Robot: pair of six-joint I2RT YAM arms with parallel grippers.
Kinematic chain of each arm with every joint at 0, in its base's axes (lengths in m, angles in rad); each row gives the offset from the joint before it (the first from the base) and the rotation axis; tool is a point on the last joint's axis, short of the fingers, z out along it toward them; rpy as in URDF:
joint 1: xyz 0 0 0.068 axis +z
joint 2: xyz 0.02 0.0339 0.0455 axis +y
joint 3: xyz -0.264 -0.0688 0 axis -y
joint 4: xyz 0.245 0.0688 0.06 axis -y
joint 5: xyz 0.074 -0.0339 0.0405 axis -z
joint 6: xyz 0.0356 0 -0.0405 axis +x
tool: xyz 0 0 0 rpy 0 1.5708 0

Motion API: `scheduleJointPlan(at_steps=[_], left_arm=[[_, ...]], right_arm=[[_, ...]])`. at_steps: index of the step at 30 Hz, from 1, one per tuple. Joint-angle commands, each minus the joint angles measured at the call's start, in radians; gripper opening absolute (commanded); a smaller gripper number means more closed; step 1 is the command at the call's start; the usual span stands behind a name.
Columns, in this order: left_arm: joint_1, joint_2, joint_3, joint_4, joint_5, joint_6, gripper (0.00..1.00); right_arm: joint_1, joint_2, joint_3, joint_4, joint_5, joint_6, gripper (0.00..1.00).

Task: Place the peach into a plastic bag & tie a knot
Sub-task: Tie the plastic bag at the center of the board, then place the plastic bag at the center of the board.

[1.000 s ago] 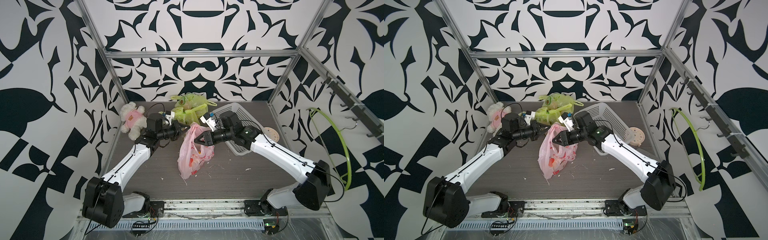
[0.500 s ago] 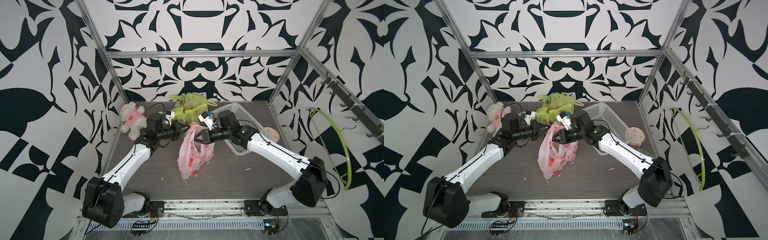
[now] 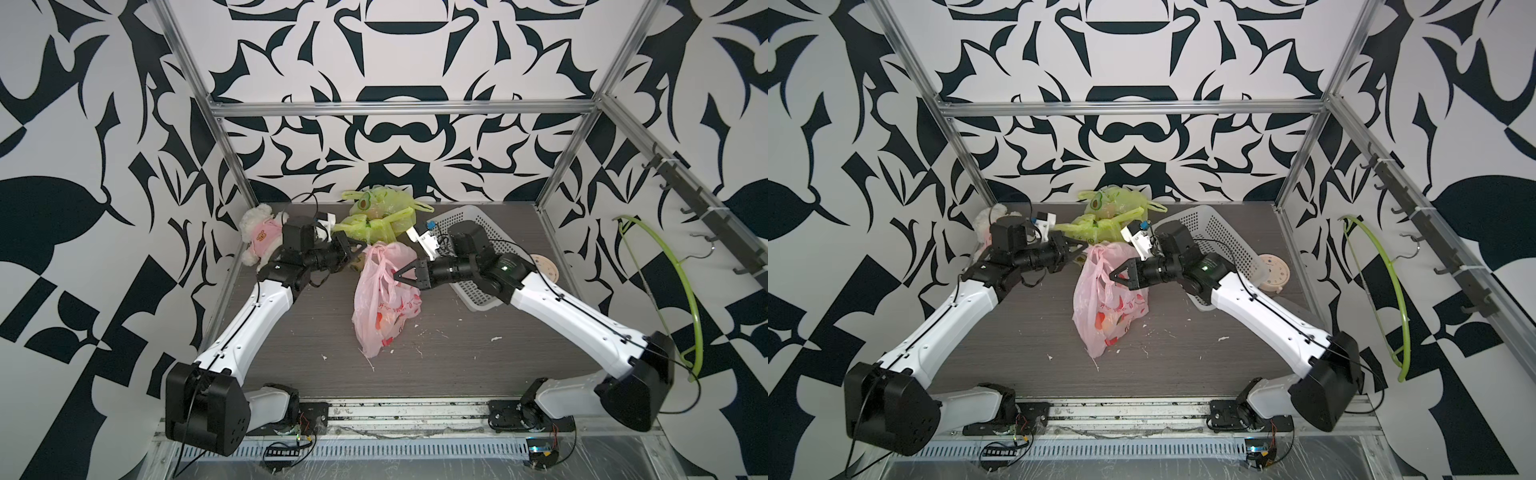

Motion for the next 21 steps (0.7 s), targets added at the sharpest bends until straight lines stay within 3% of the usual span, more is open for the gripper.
scheduleJointPlan(at_steps=[1,8,12,15,18,19,20,21], left_arm=[[0.04,0.062,0.131,-0.223,-0.184,0.2,0.0],[0.097,0.189,0.31,-0.338,-0.478,0.369,0.0],[0.13,0.235,0.355,-0.347,-0.554,0.413,0.0],[0.141,0.239,0.362,-0.34,-0.53,0.42,0.0],[0.141,0.203,0.318,-0.274,-0.377,0.412,0.0],[0.141,0.189,0.303,-0.258,-0.334,0.404,0.01],[0.14,0.178,0.287,-0.249,-0.307,0.394,0.18],[0.138,0.162,0.27,-0.246,-0.297,0.389,0.46]], right_arm=[[0.002,-0.153,-0.008,-0.073,0.075,-0.039,0.0],[0.001,-0.337,-0.042,-0.209,0.186,-0.069,0.0],[-0.008,-0.384,-0.065,-0.263,0.225,-0.087,0.0],[-0.021,-0.396,-0.082,-0.278,0.229,-0.093,0.0],[-0.027,-0.37,-0.079,-0.281,0.22,-0.112,0.0],[-0.029,-0.357,-0.07,-0.29,0.228,-0.123,0.09],[-0.032,-0.342,-0.061,-0.297,0.246,-0.131,0.3],[-0.035,-0.329,-0.053,-0.3,0.274,-0.141,0.44]])
